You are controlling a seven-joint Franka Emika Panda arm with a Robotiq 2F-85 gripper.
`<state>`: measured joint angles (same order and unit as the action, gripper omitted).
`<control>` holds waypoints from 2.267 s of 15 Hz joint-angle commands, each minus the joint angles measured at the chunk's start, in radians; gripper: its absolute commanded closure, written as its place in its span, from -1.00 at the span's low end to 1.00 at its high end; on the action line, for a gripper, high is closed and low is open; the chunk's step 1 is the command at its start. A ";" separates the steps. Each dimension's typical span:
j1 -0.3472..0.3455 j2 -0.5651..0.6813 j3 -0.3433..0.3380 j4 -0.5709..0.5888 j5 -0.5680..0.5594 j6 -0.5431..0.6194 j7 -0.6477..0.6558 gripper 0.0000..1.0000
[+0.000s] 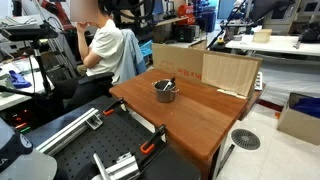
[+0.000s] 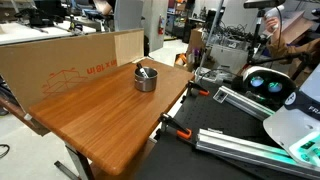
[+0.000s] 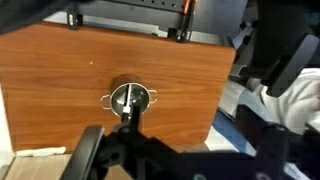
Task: Take the marker from the silver pot and place it on the table
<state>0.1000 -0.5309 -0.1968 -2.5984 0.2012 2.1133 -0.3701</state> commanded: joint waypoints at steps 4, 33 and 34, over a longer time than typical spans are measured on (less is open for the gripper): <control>-0.021 0.002 0.019 0.006 0.011 -0.004 -0.009 -1.00; 0.015 0.196 0.030 -0.005 0.218 0.099 -0.066 -1.00; 0.014 0.230 0.039 0.005 0.235 0.121 -0.055 -1.00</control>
<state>0.1173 -0.3740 -0.1789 -2.6251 0.3784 2.1910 -0.4385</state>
